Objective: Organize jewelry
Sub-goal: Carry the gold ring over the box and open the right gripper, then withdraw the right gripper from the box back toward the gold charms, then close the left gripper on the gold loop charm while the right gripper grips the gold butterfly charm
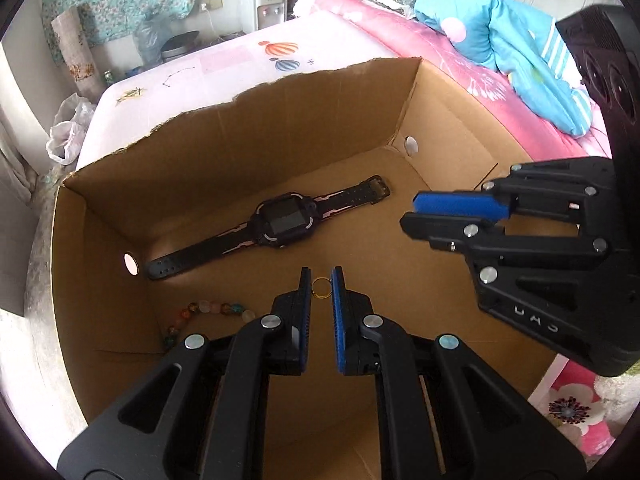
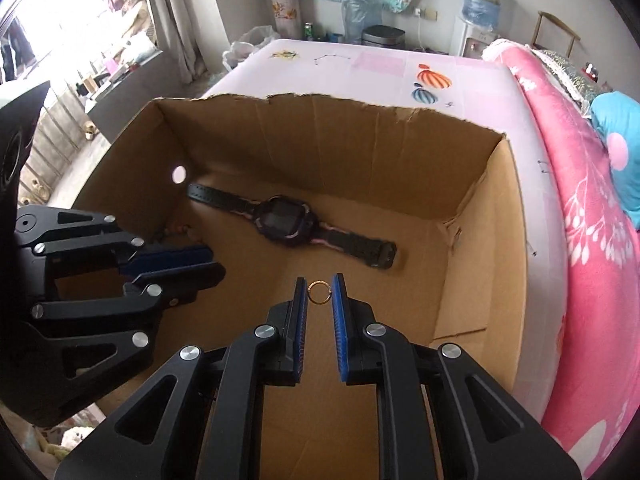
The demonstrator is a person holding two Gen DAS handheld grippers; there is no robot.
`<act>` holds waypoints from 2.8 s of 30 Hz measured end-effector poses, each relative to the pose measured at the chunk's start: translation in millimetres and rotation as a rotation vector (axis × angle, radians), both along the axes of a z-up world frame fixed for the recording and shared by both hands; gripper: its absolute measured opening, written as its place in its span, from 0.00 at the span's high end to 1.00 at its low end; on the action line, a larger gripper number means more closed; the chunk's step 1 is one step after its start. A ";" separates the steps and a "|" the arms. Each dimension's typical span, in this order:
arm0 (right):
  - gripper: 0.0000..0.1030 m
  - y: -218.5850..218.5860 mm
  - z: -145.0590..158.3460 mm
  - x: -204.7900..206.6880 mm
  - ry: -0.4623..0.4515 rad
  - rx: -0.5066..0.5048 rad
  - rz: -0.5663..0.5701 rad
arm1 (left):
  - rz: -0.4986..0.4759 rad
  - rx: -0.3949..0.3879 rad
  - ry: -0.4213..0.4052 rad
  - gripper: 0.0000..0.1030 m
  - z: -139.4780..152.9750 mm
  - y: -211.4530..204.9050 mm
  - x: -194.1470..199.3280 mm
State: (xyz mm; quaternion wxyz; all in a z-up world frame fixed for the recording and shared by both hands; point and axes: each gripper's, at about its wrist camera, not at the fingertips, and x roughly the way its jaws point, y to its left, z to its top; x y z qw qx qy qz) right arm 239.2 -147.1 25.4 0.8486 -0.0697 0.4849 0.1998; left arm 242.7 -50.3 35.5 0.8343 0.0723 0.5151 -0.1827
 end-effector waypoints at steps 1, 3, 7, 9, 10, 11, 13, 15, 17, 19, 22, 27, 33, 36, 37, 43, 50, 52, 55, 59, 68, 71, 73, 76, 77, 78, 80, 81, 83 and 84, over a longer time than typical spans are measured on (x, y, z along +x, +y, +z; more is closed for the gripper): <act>0.87 -1.4 -1.4 -0.4 0.003 0.000 -0.005 | 0.001 -0.001 0.008 0.91 -0.1 0.7 2.5; 0.87 -2.9 -3.7 -0.4 0.020 0.013 -0.012 | 0.010 -0.007 0.010 0.89 0.7 2.1 3.2; 0.81 -6.4 -2.5 2.0 0.013 0.023 -0.020 | 0.022 -0.024 0.020 0.84 0.2 3.6 7.1; 0.80 -7.5 -1.8 2.7 0.009 0.028 -0.025 | 0.027 -0.024 0.016 0.82 0.6 3.8 7.2; 0.79 -7.6 -1.7 3.0 0.007 0.029 -0.025 | 0.029 -0.025 0.015 0.78 1.0 3.6 7.2; 0.77 -7.5 -1.5 3.3 0.006 0.031 -0.026 | 0.032 -0.026 0.013 0.76 1.3 3.4 7.7; 0.72 -8.7 -0.3 2.8 -0.001 0.038 -0.032 | 0.037 -0.025 0.002 0.72 2.4 3.0 7.1; 0.72 -9.8 1.8 2.3 -0.012 0.047 -0.035 | 0.042 -0.028 -0.007 0.68 3.8 3.2 6.3; 0.70 -12.0 6.3 -0.2 -0.030 0.065 -0.041 | 0.046 -0.037 -0.024 0.62 6.9 3.9 4.3; 0.62 -15.6 12.5 -4.3 -0.050 0.085 -0.051 | 0.051 -0.038 -0.054 0.56 11.7 4.5 0.0; 0.55 -19.9 25.7 -14.3 -0.102 0.105 -0.063 | 0.059 -0.053 -0.098 0.51 23.5 6.6 -8.7; 0.45 -28.1 50.7 -38.3 -0.185 0.156 -0.076 | 0.086 -0.090 -0.176 0.41 48.5 15.0 -27.4; 0.40 -40.4 78.2 -73.3 -0.272 0.225 -0.102 | 0.110 -0.132 -0.270 0.32 77.1 27.6 -62.5; 0.30 -46.9 88.8 -94.3 -0.310 0.256 -0.116 | 0.118 -0.154 -0.302 0.29 85.0 35.1 -82.3; 0.30 -48.4 91.1 -100.2 -0.318 0.262 -0.117 | 0.119 -0.163 -0.311 0.28 86.8 37.5 -89.7; 0.17 -56.6 100.2 -146.8 -0.371 0.280 -0.116 | 0.118 -0.196 -0.347 0.24 87.6 51.0 -132.5; 0.09 -64.2 87.5 -189.9 -0.402 0.130 -0.124 | 0.111 -0.240 -0.304 0.22 59.6 53.2 -175.6; 0.07 -69.9 78.8 -197.8 -0.410 0.049 -0.145 | 0.115 -0.237 -0.288 0.22 50.1 52.5 -185.1; 0.07 -79.8 59.4 -203.0 -0.387 -0.043 -0.177 | 0.114 -0.227 -0.268 0.22 35.5 50.7 -196.6; 0.07 -82.1 32.2 -203.5 -0.289 -0.081 -0.199 | 0.108 -0.196 -0.239 0.22 12.4 43.1 -203.8; 0.07 -58.7 -36.6 -208.5 -0.072 0.023 -0.181 | 0.047 -0.138 -0.169 0.23 -30.1 24.4 -196.5; 0.07 -45.7 -48.5 -207.7 -0.031 0.061 -0.165 | 0.039 -0.115 -0.161 0.24 -36.8 23.2 -190.0; 0.07 -37.6 -53.3 -205.8 -0.015 0.081 -0.153 | 0.035 -0.107 -0.162 0.25 -38.6 22.7 -186.2; 0.13 -27.3 -56.1 -203.1 -0.007 0.100 -0.144 | 0.028 -0.098 -0.171 0.30 -41.5 23.7 -181.2; 0.16 -24.1 -57.8 -202.0 0.004 0.107 -0.143 | 0.025 -0.097 -0.174 0.31 -42.4 24.3 -179.6; 0.17 -21.3 -60.3 -200.6 0.015 0.113 -0.142 | 0.019 -0.099 -0.174 0.35 -43.0 24.7 -178.7; 0.23 -17.2 -65.9 -196.0 0.041 0.119 -0.144 | 0.004 -0.098 -0.172 0.41 -45.0 23.8 -176.2; 0.24 -15.4 -69.3 -193.6 0.060 0.124 -0.144 | -0.006 -0.100 -0.172 0.47 -45.5 22.7 -175.6; 0.29 -14.1 -72.8 -189.6 0.083 0.127 -0.139 | -0.039 -0.106 -0.170 0.53 -47.6 19.3 -173.5; 0.30 -12.7 -74.9 -188.7 0.091 0.122 -0.136 | -0.052 -0.100 -0.168 0.56 -49.0 17.7 -172.2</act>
